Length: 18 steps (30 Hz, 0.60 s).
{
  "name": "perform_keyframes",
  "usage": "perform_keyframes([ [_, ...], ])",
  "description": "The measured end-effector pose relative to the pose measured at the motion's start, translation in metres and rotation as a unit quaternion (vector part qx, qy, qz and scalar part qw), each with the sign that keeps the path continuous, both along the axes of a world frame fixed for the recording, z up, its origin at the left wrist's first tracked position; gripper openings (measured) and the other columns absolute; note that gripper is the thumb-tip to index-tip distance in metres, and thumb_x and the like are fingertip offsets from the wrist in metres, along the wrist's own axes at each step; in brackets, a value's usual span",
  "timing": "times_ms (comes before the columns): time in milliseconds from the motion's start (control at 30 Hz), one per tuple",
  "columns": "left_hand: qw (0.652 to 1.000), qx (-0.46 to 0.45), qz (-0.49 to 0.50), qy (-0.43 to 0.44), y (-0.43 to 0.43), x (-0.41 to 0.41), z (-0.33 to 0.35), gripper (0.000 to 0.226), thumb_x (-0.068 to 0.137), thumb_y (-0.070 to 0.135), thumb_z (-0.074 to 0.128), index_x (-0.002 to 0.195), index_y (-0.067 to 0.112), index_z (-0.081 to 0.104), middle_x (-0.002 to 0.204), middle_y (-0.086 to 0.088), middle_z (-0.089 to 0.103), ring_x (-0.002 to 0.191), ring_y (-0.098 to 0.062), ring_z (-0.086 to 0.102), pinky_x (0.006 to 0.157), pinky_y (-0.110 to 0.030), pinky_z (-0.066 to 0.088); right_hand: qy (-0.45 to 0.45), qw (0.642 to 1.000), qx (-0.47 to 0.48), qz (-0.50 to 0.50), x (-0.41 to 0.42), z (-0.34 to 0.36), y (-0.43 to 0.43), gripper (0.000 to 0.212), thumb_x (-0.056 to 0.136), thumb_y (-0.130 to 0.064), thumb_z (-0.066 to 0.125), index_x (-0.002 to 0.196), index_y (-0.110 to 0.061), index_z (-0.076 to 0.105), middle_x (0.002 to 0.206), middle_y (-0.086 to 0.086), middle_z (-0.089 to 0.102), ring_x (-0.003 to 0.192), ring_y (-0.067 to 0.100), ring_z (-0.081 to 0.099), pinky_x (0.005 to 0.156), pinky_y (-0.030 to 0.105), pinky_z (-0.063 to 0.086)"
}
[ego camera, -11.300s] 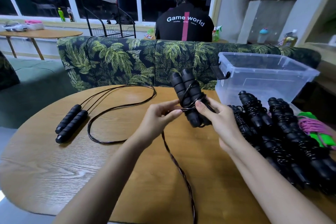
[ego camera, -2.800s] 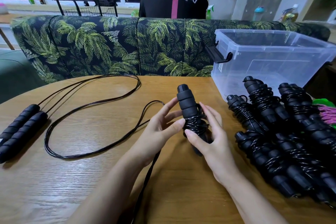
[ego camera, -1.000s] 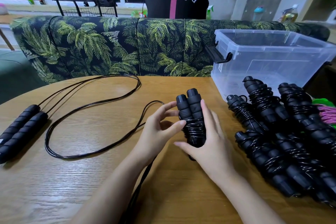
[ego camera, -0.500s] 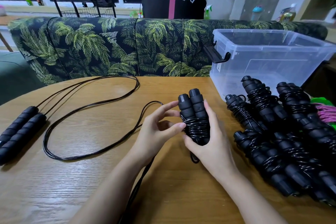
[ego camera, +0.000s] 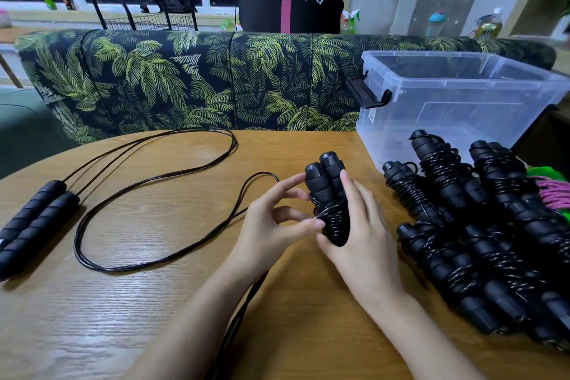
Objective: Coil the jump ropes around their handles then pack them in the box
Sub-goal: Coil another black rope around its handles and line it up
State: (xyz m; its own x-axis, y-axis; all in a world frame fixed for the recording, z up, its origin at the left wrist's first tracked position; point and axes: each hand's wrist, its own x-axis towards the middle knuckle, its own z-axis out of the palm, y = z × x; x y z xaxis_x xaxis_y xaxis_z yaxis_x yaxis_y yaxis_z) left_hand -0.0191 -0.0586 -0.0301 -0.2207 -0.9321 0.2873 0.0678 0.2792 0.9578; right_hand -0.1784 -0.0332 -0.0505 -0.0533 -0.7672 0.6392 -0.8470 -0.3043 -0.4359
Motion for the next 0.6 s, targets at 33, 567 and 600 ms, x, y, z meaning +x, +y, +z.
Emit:
perform_keyframes([
  [33, 1.000, -0.001, -0.004, -0.003, 0.000, 0.000, 0.001, 0.071, 0.067, 0.011, 0.083, 0.132, 0.023, 0.057, 0.106, -0.004, 0.063, 0.079, -0.017, 0.069, 0.080, -0.029, 0.057, -0.021, 1.000, 0.009, 0.015, -0.002, -0.002, -0.001, 0.102, 0.067, -0.024, 0.086, 0.151, -0.024, 0.030, 0.142, -0.002, 0.047, 0.126, 0.025, 0.052, 0.083, 0.039, 0.055],
  [567, 0.997, 0.041, -0.028, 0.056, -0.006, 0.013, 0.006, 0.059, 0.070, 0.025, 0.080, 0.125, 0.022, 0.061, 0.107, 0.000, 0.070, 0.096, -0.018, 0.067, 0.085, -0.029, 0.053, -0.321, 0.925, 0.111, 0.168, 0.004, 0.014, 0.008, 0.074, 0.056, -0.043, 0.082, 0.120, -0.051, 0.046, 0.124, -0.033, 0.059, 0.123, -0.003, 0.054, 0.105, 0.041, 0.046],
  [600, 0.997, 0.048, -0.034, 0.058, -0.007, 0.013, 0.006, 0.062, 0.069, 0.026, 0.080, 0.127, 0.023, 0.059, 0.112, 0.000, 0.070, 0.100, -0.019, 0.068, 0.087, -0.030, 0.054, -0.322, 0.923, 0.112, 0.179, 0.004, 0.014, 0.008, 0.071, 0.057, -0.044, 0.081, 0.120, -0.050, 0.047, 0.124, -0.030, 0.060, 0.124, 0.000, 0.054, 0.105, 0.041, 0.046],
])
